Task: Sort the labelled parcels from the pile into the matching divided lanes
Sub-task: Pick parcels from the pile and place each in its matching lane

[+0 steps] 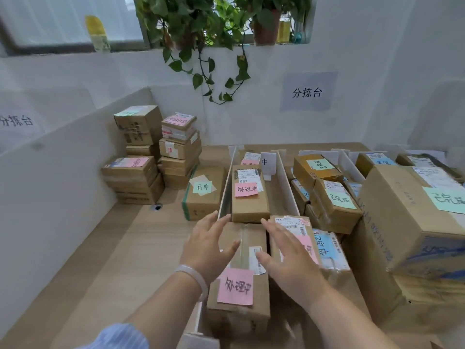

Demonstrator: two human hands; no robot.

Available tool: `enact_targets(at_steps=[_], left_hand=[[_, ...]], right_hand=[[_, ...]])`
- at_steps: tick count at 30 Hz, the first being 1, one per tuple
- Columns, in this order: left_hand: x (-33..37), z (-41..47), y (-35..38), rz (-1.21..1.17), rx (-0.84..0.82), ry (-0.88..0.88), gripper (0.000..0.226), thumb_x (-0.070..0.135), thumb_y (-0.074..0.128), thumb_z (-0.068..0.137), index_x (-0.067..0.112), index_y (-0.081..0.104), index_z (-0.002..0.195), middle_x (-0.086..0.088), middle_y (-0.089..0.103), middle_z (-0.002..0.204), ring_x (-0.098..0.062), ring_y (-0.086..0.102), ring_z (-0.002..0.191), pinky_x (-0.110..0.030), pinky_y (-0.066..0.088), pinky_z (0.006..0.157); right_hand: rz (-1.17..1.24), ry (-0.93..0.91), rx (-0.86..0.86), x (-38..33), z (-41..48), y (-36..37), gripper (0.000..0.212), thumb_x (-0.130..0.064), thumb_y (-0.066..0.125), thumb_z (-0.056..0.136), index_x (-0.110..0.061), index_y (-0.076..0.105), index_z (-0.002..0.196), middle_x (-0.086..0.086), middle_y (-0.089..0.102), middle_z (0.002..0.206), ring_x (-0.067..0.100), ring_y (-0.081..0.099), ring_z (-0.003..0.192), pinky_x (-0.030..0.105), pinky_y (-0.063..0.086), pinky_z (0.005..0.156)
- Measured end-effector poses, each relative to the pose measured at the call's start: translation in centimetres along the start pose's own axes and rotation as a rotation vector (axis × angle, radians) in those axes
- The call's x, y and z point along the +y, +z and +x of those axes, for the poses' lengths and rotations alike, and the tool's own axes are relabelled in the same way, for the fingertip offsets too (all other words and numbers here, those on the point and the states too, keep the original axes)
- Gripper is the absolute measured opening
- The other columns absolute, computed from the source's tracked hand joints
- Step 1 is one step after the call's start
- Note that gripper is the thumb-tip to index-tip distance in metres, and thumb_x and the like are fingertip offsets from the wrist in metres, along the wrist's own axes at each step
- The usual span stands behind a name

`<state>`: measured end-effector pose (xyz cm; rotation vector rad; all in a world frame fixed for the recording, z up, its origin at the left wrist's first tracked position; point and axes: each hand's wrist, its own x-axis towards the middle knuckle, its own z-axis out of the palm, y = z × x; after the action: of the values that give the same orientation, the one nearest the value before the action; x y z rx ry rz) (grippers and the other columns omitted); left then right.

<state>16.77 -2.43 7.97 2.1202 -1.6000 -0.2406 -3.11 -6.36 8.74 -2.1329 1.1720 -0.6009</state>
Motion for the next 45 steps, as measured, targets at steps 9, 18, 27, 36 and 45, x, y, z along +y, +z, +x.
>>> enact_targets(at_steps=[9,18,27,36,45], left_hand=[[-13.0,0.9,-6.3,-0.016,0.014,-0.06,0.066,0.059,0.052,0.091,0.044,0.027,0.149,0.011,0.019,0.16,-0.011,0.016,0.147,-0.036,0.023,0.119],[-22.6,7.1,-8.6,-0.067,-0.073,0.013,0.066,0.06,0.051,0.091,0.044,0.026,0.15,0.011,0.019,0.16,-0.011,0.016,0.148,-0.04,0.023,0.119],[-26.5,14.2,-6.7,-0.135,-0.198,0.047,0.066,0.058,0.05,0.093,0.044,0.022,0.151,0.011,0.014,0.161,-0.012,0.013,0.148,-0.037,0.02,0.12],[-26.5,21.5,-0.2,-0.185,-0.376,-0.012,0.071,0.053,0.052,0.094,0.045,0.012,0.153,0.007,0.004,0.163,-0.017,0.006,0.15,-0.037,0.015,0.122],[-26.7,29.1,6.4,-0.391,-0.402,-0.167,0.067,0.048,0.055,0.093,0.051,0.018,0.149,0.0,0.009,0.163,-0.022,0.013,0.15,-0.043,0.023,0.12]], right_hand=[[-0.013,-0.019,-0.035,-8.8,5.4,9.2,0.064,-0.049,0.052,0.094,-0.046,0.019,0.149,-0.02,0.018,0.157,-0.004,0.009,0.144,0.029,0.017,0.119],[-0.016,0.173,0.053,-12.6,11.3,16.7,0.063,-0.048,0.053,0.093,-0.048,0.022,0.148,-0.02,0.02,0.157,-0.001,0.012,0.145,0.03,0.019,0.118],[-0.153,0.328,0.025,-11.6,17.4,19.9,0.063,-0.047,0.05,0.095,-0.044,0.018,0.15,-0.017,0.017,0.158,0.003,0.012,0.146,0.03,0.018,0.119],[-0.096,0.422,0.052,-6.9,27.6,22.5,0.067,-0.042,0.052,0.095,-0.035,0.019,0.152,-0.008,0.013,0.161,0.011,0.009,0.148,0.034,0.018,0.12],[-0.072,0.594,0.082,-1.3,35.0,23.9,0.066,-0.051,0.048,0.092,-0.04,0.02,0.15,0.001,0.016,0.158,0.022,0.018,0.145,0.044,0.029,0.115]])
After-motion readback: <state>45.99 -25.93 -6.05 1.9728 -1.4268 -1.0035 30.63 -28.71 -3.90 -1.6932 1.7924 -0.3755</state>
